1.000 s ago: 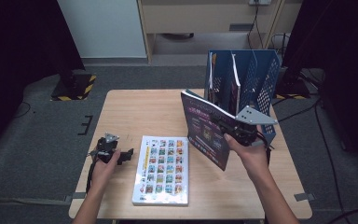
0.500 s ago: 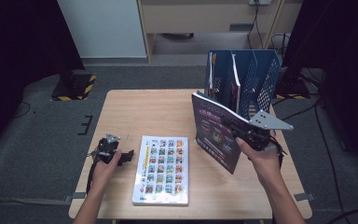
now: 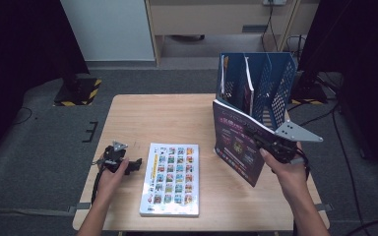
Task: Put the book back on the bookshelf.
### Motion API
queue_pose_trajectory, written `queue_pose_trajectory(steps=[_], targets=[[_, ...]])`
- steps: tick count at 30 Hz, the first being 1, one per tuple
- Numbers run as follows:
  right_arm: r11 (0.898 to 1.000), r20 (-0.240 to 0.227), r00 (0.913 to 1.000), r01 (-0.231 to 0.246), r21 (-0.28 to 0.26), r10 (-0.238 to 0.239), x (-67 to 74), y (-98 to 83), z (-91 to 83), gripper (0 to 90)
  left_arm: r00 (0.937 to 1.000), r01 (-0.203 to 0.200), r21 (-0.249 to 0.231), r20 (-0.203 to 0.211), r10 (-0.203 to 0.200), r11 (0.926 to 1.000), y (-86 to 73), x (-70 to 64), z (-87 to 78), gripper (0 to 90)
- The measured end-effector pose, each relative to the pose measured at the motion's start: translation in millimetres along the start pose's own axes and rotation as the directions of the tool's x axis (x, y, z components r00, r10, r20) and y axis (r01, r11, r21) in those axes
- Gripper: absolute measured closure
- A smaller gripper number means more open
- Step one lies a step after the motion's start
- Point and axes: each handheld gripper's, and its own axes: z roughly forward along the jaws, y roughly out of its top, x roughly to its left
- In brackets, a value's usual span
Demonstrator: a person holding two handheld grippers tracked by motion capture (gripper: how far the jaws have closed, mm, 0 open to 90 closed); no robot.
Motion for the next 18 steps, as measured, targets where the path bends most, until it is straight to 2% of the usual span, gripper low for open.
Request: queue_pose_trajectory(steps=[8, 18], targets=[[1.000, 0.016, 0.9999, -0.002, -0.003, 0.002, -2.2, -4.1, -15.8, 83.8, 1.0000, -0.005, -0.008, 0.004, 0.005, 1.0000, -0.6, -1.6, 1.0, 0.5], [1.000, 0.048, 0.9988, -0.007, -0.007, 0.008, -11.9, -6.5, -36.1, 83.8, 1.0000, -0.005, -0.013, 0.005, 0.005, 0.9999, -1.0, -2.3, 1.3, 0.1]])
